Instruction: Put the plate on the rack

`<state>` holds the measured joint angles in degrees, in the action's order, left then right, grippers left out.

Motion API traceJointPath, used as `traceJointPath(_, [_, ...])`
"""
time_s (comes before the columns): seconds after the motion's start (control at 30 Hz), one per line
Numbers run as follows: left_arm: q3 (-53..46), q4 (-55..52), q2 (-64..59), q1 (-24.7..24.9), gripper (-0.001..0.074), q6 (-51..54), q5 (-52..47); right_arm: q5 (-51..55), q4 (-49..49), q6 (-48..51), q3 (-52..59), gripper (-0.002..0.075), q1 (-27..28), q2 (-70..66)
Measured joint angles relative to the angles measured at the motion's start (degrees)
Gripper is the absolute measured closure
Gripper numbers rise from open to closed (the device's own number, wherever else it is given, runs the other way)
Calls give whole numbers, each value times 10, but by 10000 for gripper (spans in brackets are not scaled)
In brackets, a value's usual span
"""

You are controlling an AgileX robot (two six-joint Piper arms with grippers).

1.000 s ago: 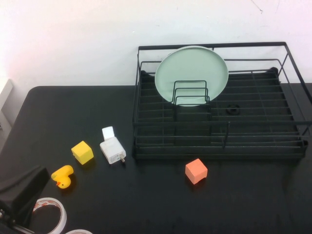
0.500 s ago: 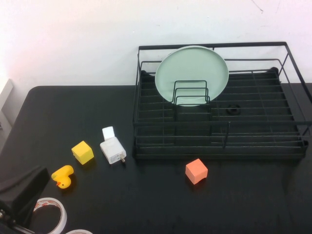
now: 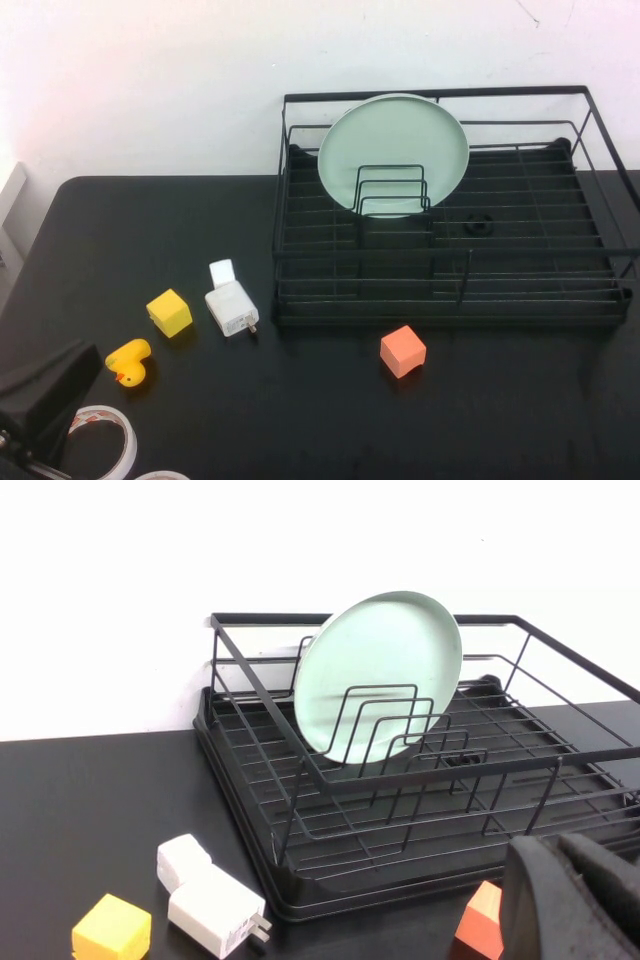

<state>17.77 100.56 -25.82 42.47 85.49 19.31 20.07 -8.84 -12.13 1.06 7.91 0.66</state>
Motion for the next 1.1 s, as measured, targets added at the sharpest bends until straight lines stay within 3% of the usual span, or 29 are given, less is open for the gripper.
traceJointPath(0.57, [0,0,0,0,736,4,0,0,0,0,0,721,0,0])
traceJointPath(0.97, [-5,0,0,0,737,4,-63,0,0,0,0,721,0,0])
traceJointPath(1.1, [-22,-82,0,0,737,-120,-80,0,0,0,0,721,0,0])
